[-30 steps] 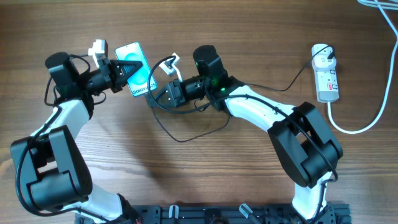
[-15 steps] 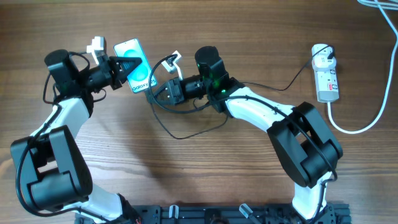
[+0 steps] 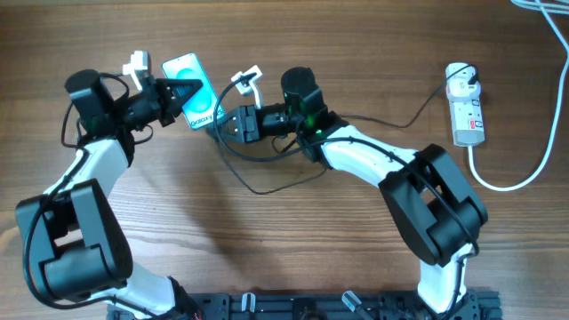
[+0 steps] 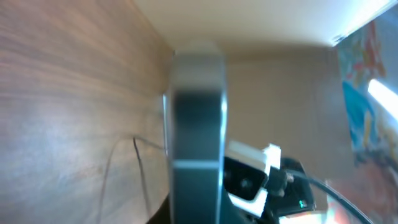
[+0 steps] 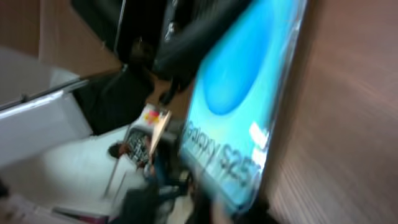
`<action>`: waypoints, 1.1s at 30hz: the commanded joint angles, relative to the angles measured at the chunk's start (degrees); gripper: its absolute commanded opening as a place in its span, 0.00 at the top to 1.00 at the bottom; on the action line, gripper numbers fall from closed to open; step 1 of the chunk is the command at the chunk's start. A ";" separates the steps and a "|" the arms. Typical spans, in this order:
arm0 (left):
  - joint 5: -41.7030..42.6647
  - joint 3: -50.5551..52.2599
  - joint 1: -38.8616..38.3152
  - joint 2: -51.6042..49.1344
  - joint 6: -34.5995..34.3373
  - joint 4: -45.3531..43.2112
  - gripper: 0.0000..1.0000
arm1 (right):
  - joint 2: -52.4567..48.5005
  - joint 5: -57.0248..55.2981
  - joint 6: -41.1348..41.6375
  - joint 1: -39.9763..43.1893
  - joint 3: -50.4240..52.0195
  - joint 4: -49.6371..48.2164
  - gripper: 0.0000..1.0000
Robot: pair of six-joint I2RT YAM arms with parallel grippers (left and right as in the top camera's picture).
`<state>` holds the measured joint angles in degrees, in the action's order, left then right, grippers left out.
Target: Plug charger to phone and switch on socket
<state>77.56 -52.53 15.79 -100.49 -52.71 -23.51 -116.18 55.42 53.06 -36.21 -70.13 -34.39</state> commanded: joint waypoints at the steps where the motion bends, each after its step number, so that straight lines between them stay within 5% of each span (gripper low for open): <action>1: 10.08 1.97 -2.60 1.05 0.90 0.07 0.96 | 0.24 -1.14 -4.24 3.78 -2.62 3.08 0.00; 7: 11.87 1.97 -2.64 1.05 7.26 -0.92 0.96 | 0.24 21.22 -17.53 9.62 -2.60 14.67 0.00; 15: 12.63 1.97 -7.32 1.05 10.36 -1.62 0.96 | 0.24 23.04 -17.51 8.13 -2.51 15.26 0.00; 19: 12.59 1.97 -7.80 1.05 10.36 -1.62 0.96 | 0.24 23.04 -17.44 5.29 -2.51 16.50 0.20; 23: 12.59 1.97 -7.80 1.05 10.36 -1.62 0.96 | 0.24 20.85 -15.17 3.93 -2.51 16.22 0.54; 33: 12.26 1.97 -7.80 1.05 10.36 -1.62 0.96 | 0.24 14.45 -5.05 4.02 -2.51 9.68 0.77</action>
<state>88.42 -50.57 8.23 -100.40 -43.55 -24.73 -116.16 71.55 46.78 -31.97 -72.16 -24.51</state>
